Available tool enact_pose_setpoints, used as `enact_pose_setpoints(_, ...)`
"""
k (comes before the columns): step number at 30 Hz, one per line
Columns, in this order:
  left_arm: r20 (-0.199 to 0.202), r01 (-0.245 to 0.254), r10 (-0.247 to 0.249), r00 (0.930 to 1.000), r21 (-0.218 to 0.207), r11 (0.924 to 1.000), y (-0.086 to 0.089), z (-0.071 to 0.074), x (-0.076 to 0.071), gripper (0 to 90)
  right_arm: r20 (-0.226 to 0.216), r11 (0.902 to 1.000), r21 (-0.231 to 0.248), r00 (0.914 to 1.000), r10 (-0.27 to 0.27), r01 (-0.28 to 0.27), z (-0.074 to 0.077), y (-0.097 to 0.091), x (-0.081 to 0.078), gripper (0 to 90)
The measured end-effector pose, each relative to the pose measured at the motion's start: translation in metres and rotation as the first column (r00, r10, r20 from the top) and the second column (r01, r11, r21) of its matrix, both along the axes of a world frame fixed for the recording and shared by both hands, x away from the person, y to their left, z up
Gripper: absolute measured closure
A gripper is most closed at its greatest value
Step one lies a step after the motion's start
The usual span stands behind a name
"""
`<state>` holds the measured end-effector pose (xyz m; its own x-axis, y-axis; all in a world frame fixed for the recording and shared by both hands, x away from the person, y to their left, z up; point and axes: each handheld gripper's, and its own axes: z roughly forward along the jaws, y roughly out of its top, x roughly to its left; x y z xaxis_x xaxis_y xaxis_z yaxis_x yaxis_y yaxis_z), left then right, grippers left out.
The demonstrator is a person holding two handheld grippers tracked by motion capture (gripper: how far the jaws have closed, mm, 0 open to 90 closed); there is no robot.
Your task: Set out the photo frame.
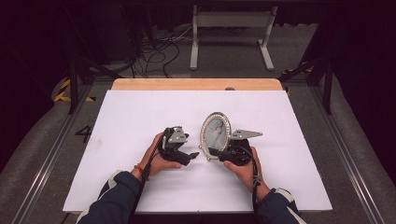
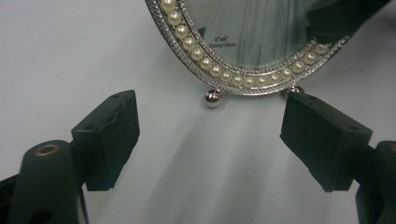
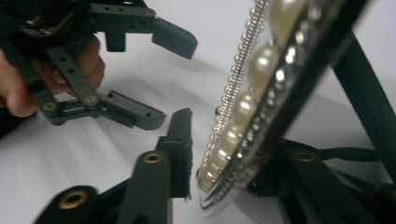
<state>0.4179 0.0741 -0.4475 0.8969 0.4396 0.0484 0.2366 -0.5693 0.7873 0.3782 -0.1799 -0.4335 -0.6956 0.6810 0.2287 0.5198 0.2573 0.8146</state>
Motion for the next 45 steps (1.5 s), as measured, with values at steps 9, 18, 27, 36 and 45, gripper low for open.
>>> enact_pose_setpoints(9,-0.014,0.041,-0.042,0.9990,-0.051,0.9978,-0.009,0.003,0.011,24.8,0.086,0.9970,-0.061,0.9954,-0.042,0.048,0.009,-0.005,-0.020,56.5)
enact_pose_setpoints(18,-0.051,0.060,-0.065,0.9966,-0.089,0.9942,-0.020,0.001,0.016,26.8,0.133,0.9953,-0.060,0.9888,-0.068,0.076,0.016,-0.015,-0.038,59.3)
enact_pose_setpoints(27,-0.064,0.059,-0.067,0.9957,-0.118,0.9912,-0.024,0.004,0.018,28.1,0.209,0.9872,0.058,0.9652,-0.158,0.149,0.026,-0.027,-0.049,69.8)
enact_pose_setpoints(36,-0.087,0.005,-0.016,0.9961,-0.126,0.9921,-0.021,0.001,0.023,32.7,0.221,0.9831,0.062,0.9581,-0.182,0.172,0.025,-0.024,-0.047,76.0)
enact_pose_setpoints(45,-0.125,0.039,-0.058,0.9905,-0.153,0.9875,-0.027,-0.001,0.029,30.7,0.220,0.9850,0.057,0.9604,-0.172,0.163,0.025,-0.025,-0.046,76.2)
